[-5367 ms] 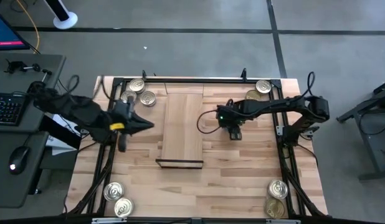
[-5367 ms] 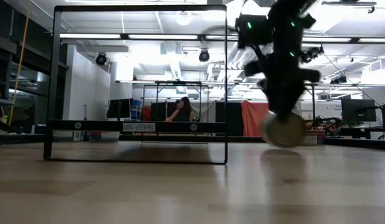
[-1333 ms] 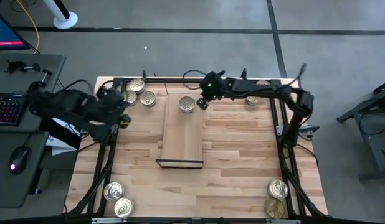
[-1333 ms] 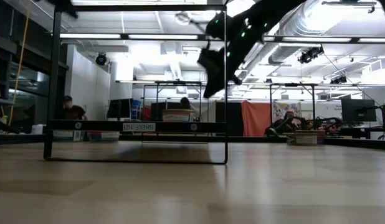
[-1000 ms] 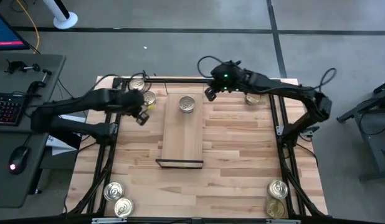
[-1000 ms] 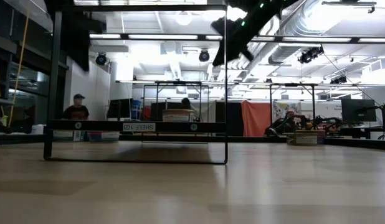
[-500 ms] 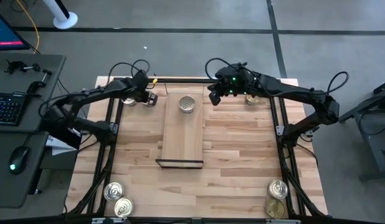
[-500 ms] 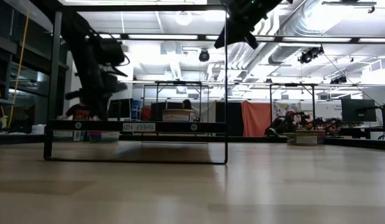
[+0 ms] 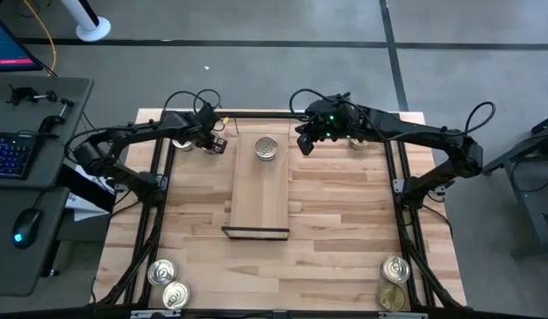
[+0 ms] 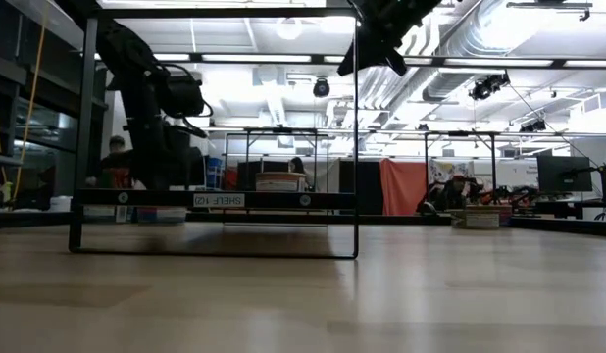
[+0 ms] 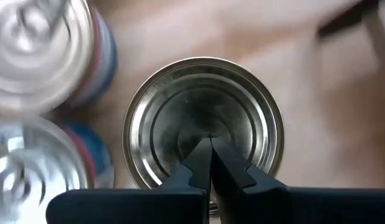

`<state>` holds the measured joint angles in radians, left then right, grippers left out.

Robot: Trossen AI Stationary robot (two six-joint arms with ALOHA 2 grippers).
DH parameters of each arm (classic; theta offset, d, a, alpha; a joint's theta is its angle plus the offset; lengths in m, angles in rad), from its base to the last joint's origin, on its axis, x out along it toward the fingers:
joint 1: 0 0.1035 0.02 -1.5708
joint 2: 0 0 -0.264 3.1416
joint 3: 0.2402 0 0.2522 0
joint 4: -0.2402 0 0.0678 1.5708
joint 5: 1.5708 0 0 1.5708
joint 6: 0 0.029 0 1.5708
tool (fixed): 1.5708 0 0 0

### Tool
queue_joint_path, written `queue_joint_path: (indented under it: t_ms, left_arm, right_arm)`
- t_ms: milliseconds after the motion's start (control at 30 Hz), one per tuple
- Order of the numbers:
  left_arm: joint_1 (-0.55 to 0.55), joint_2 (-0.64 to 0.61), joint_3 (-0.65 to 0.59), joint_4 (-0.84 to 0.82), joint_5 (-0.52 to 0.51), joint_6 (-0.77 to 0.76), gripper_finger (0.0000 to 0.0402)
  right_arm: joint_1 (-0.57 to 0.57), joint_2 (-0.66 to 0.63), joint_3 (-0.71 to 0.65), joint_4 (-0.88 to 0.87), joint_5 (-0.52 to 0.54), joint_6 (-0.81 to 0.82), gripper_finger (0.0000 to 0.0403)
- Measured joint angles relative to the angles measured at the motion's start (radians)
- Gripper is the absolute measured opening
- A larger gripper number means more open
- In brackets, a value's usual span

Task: Stack canned seafood by type on shelf
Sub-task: Put the blue pink tuna can on the shelf

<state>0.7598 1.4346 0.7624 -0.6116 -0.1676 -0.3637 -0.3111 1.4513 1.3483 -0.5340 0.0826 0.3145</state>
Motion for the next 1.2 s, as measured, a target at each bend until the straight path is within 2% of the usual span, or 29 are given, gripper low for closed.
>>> queue_joint_path:
  t_ms: [233,433,700,1000,1200]
  left_arm:
    - [-0.112,-0.007,0.0,-0.222,-0.006,-0.018,0.0]
    - [-0.281,-0.022,-0.002,-0.342,0.028,-0.115,0.0]
    - [-0.541,-0.079,-0.01,-0.493,0.136,-0.314,0.0]
    - [-0.856,-0.097,-0.009,-0.46,0.245,-0.612,0.0]
    - [-1.06,-0.098,-0.008,-0.345,0.321,-0.835,0.0]
  right_arm:
    - [0.0,0.0,0.0,-0.147,-0.011,-0.008,0.0]
    - [0.029,0.001,-0.003,-0.263,-0.059,-0.022,0.0]
    - [0.12,0.001,-0.005,-0.37,-0.064,-0.027,0.0]
    - [0.19,0.001,-0.005,-0.38,-0.056,-0.017,0.0]
    - [0.218,0.001,-0.005,-0.409,-0.055,-0.017,0.0]
